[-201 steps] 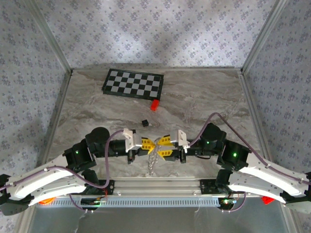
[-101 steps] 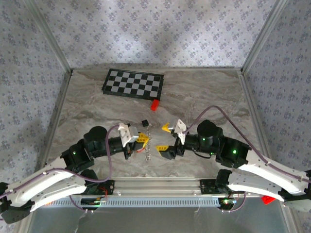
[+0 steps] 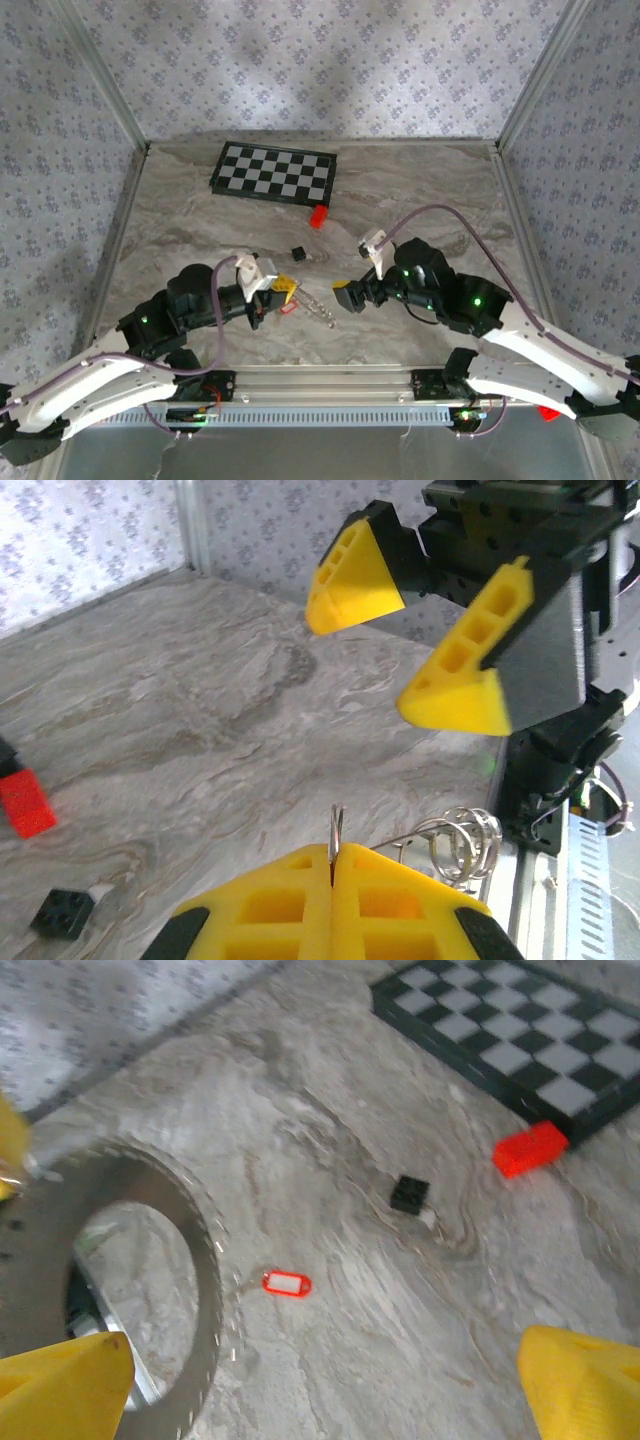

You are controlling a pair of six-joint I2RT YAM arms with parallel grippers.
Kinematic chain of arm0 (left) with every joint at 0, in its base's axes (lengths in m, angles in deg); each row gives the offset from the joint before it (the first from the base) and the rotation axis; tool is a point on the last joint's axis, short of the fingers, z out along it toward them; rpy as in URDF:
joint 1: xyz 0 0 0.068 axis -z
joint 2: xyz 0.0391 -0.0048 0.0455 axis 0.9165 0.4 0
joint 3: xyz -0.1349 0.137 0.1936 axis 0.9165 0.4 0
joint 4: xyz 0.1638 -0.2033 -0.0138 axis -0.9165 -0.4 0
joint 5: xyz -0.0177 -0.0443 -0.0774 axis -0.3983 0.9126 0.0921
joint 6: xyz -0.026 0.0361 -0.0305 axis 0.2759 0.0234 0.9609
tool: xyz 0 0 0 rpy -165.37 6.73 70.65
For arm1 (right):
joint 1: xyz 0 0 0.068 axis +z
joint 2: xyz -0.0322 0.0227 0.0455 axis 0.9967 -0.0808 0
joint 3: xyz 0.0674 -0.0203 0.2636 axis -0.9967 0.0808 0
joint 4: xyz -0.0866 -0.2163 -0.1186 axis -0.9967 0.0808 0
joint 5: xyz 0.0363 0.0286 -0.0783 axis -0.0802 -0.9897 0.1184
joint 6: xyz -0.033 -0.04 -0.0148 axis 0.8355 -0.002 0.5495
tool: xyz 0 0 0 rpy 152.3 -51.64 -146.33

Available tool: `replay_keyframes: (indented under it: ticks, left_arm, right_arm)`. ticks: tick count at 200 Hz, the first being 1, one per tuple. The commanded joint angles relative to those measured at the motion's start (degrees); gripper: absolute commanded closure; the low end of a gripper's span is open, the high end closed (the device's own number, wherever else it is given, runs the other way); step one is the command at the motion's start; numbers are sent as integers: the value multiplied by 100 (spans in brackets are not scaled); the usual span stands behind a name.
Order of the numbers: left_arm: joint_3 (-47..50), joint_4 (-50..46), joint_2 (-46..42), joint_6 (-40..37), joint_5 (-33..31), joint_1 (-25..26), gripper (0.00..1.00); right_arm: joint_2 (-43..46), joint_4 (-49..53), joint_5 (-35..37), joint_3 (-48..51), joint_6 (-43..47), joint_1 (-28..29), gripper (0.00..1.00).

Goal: Put the keys on the keyring

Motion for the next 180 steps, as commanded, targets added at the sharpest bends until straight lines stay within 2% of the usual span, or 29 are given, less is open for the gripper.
replay_keyframes:
  ticks: [1,35,89,144,180]
  left_arm:
    - [49,-246,-375,264,-381,-38,100]
    - [167,-548,-836,385,-680,-45,100]
    - [256,-758,-1161,510,-1042,-45,100]
    - [375,-800,-1619,468,-1913,-47,100]
    - [512,-783,-1820,581,-2303,-45,100]
  right_arm:
    - [-256,405,-275,-161,-421,-306,2]
    - [-793,364,-674,-106,-644,-699,3]
    - [-1942,-205,-1138,-82,-837,-731,6]
    - [-3257,-974,-1242,-221,-1431,-356,8]
    - [-4176,-1071,-1164,-766,-1578,-60,15]
